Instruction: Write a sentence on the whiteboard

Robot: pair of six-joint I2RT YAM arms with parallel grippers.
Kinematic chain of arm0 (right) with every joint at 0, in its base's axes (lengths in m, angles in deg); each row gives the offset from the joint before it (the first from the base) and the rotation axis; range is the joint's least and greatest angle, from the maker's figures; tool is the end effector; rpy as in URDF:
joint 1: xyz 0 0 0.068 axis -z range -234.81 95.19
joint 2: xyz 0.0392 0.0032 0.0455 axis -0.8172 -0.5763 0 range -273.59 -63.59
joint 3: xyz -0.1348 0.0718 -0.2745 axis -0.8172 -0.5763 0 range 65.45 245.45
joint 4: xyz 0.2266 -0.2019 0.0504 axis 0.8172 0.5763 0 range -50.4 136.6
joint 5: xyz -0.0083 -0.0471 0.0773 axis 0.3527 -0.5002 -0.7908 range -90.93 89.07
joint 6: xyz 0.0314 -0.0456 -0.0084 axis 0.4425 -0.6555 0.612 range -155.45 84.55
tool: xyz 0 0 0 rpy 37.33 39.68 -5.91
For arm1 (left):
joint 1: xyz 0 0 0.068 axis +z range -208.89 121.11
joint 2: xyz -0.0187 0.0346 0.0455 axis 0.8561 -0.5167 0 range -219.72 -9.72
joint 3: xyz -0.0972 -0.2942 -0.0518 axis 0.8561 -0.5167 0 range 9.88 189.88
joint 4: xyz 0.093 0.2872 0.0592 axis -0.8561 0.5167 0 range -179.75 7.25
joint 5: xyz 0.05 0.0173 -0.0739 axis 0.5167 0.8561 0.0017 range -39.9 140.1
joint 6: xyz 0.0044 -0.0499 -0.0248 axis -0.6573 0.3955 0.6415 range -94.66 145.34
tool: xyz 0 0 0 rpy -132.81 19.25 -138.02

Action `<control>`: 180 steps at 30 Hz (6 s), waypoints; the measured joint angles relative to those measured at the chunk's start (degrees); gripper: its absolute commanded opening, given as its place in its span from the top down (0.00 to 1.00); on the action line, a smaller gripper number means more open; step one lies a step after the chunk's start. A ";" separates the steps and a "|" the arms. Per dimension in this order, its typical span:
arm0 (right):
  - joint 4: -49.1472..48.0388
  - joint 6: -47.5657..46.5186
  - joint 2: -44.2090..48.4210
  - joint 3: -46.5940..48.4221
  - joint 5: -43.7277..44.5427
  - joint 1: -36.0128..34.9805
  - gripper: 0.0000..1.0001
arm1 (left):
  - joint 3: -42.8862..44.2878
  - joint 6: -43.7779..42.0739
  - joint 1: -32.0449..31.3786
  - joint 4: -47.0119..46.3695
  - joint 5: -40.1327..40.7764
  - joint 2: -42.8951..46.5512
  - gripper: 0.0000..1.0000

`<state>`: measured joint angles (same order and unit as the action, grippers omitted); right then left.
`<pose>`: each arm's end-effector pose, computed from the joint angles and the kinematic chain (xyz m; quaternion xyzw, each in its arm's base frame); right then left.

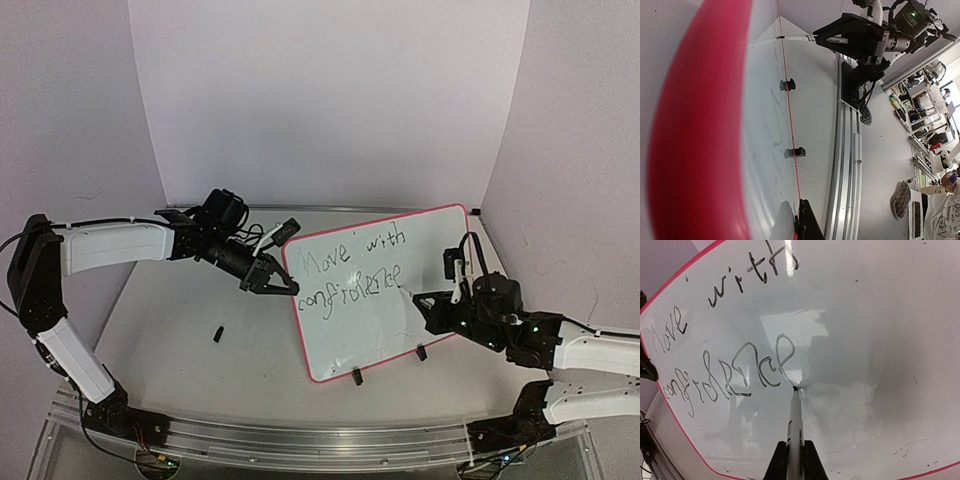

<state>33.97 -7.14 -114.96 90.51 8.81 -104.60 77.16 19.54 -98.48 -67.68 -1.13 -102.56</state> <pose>0.1492 0.1664 0.2369 -0.1053 0.8142 0.3028 0.4840 0.2831 -0.2731 0.2746 0.4685 0.7154 -0.4804 0.1946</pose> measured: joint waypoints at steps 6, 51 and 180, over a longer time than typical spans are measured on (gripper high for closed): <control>0.27 -0.03 -0.62 0.55 1.96 -0.01 1.00 | 0.00 0.26 0.00 0.00 0.03 0.00 1.00; 1.10 -3.15 1.03 2.31 6.26 3.29 1.00 | 0.15 -0.17 -0.28 0.02 0.26 0.00 1.00; 2.98 -4.38 1.01 1.54 12.37 4.54 1.00 | 0.22 0.34 -0.55 -0.03 0.52 0.00 1.00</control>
<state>36.95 -11.52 -113.95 92.05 21.18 -100.06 77.38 19.88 -99.03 -67.71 -0.60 -102.56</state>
